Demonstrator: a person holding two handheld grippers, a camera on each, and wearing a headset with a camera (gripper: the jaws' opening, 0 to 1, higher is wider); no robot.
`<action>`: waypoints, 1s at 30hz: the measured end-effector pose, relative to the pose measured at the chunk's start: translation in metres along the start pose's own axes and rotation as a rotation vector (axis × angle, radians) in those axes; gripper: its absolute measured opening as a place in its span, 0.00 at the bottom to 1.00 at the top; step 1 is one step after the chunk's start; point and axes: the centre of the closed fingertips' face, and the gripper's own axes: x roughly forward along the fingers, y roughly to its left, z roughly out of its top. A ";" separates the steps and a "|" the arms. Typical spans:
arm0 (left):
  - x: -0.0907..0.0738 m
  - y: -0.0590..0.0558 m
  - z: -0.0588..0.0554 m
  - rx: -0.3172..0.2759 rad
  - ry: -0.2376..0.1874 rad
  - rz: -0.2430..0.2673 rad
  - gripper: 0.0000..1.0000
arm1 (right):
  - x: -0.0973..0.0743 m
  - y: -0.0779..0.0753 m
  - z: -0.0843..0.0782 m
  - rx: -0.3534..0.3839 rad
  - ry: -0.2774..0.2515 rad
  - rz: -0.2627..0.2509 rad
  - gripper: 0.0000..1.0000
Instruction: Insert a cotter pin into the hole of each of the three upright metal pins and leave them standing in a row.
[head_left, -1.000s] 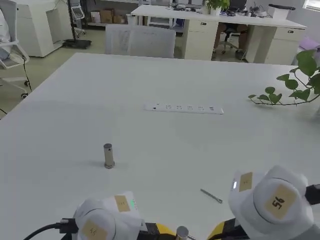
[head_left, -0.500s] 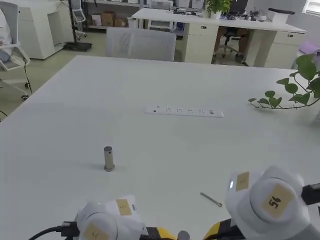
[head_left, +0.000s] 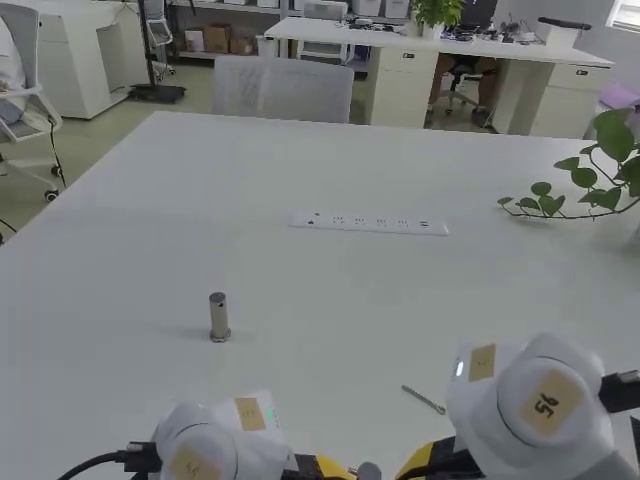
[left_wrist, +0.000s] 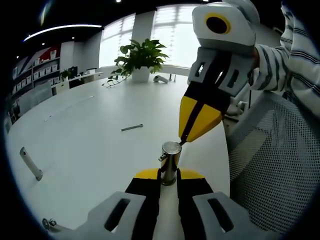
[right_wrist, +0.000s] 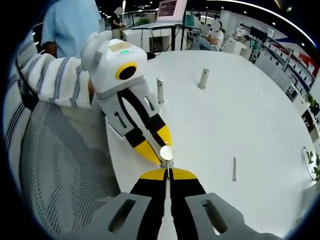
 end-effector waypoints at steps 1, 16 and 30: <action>0.000 0.000 0.000 0.000 0.000 0.000 0.10 | 0.000 0.000 0.000 0.000 -0.001 0.000 0.02; 0.000 0.000 0.000 -0.005 -0.001 -0.001 0.10 | 0.004 -0.001 0.006 -0.002 -0.017 0.000 0.03; 0.000 0.000 0.001 -0.010 -0.002 -0.002 0.10 | 0.006 -0.001 0.006 -0.034 -0.021 0.003 0.04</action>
